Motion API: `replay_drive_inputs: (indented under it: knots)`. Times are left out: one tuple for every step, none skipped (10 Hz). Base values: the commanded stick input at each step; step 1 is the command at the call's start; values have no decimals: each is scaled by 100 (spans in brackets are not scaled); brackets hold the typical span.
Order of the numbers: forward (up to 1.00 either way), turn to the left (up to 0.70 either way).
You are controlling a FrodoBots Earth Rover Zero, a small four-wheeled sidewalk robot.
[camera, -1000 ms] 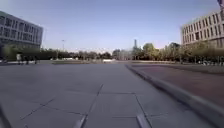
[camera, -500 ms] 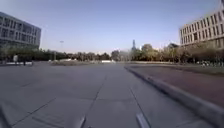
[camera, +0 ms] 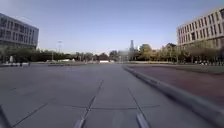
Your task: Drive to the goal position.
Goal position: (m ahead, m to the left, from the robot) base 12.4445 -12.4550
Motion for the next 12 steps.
replay_drive_inputs:
  knots:
    - [60,0]
    - [60,1]
    - [60,1]
    - [60,2]
    - [60,1]
    - [60,0]
    - [60,0]
    - [60,0]
    - [60,0]
    - [60,0]
    - [60,0]
    - [60,0]
